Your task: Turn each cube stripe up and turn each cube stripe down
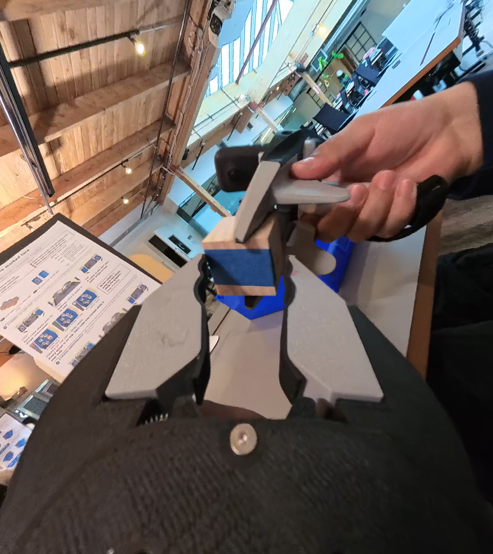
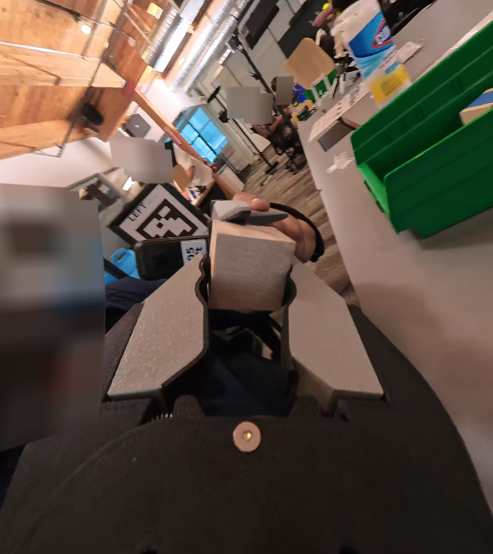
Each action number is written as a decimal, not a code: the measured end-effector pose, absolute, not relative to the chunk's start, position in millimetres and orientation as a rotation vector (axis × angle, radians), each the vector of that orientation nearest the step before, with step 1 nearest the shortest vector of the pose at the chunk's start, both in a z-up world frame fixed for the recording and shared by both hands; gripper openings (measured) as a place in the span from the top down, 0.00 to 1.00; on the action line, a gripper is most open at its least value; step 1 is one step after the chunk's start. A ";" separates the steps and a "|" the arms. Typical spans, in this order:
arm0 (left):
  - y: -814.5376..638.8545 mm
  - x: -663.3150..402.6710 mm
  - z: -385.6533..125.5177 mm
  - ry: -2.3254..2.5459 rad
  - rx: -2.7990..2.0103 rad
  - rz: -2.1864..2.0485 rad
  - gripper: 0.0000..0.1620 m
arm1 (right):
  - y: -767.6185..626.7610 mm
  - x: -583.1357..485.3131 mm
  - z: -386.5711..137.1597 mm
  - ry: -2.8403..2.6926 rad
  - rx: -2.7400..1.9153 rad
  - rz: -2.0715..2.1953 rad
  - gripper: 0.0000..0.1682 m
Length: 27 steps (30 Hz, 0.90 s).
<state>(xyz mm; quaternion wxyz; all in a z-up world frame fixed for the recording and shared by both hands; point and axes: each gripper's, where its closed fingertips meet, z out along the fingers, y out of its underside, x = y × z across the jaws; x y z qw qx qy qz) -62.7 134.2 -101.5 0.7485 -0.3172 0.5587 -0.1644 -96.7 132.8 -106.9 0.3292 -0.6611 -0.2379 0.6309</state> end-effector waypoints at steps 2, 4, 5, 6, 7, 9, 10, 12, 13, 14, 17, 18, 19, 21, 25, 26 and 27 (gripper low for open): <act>136.0 -63.5 -101.4 1.221 -0.696 -0.348 0.72 | 135.0 -97.2 -110.1 -0.637 -1.761 1.552 0.72; 134.5 -64.9 -101.4 1.232 -0.674 -0.346 0.72 | 134.3 -98.3 -111.3 -0.658 -1.779 1.496 0.72; 133.1 -65.8 -101.5 1.241 -0.657 -0.340 0.73 | 132.8 -99.0 -111.7 -0.670 -1.787 1.485 0.72; 131.6 -66.3 -101.7 1.252 -0.645 -0.334 0.73 | 131.2 -99.7 -112.2 -0.682 -1.792 1.481 0.72; 130.0 -66.5 -101.9 1.264 -0.638 -0.332 0.73 | 129.4 -100.1 -112.6 -0.692 -1.799 1.485 0.73; 127.9 -66.9 -99.6 1.263 -0.633 -0.337 0.73 | 126.3 -98.3 -109.3 -0.705 -1.785 1.513 0.74; 128.3 -66.7 -98.8 1.258 -0.635 -0.336 0.73 | 127.0 -96.0 -107.1 -0.696 -1.773 1.516 0.74; 130.8 -65.8 -99.5 1.252 -0.643 -0.321 0.73 | 131.7 -89.2 -105.1 -0.669 -1.768 1.487 0.74; 131.9 -65.0 -100.8 1.251 -0.648 -0.318 0.73 | 132.9 -86.8 -105.4 -0.667 -1.769 1.471 0.75; 133.0 -64.0 -102.1 1.251 -0.655 -0.316 0.73 | 133.4 -85.6 -107.2 -0.675 -1.780 1.449 0.75; 139.2 -62.5 -105.8 1.250 -0.686 -0.305 0.73 | 140.2 -83.0 -111.0 -0.668 -1.802 1.361 0.75; 140.4 -62.4 -107.0 1.253 -0.695 -0.314 0.73 | 141.6 -82.8 -112.1 -0.662 -1.807 1.356 0.74; 141.1 -62.3 -108.4 1.259 -0.704 -0.326 0.73 | 142.9 -82.6 -112.7 -0.651 -1.808 1.360 0.74; 142.9 -62.0 -111.6 1.272 -0.718 -0.333 0.73 | 144.9 -82.0 -115.5 -0.643 -1.816 1.366 0.74; 146.2 -60.4 -115.9 1.274 -0.750 -0.334 0.75 | 148.7 -77.6 -118.4 -0.655 -1.836 1.295 0.75; 145.5 -59.9 -117.6 1.284 -0.767 -0.355 0.75 | 151.2 -72.4 -115.9 -0.642 -1.834 1.261 0.75; 143.5 -59.7 -118.7 1.298 -0.786 -0.389 0.72 | 154.6 -63.3 -111.8 -0.619 -1.829 1.222 0.75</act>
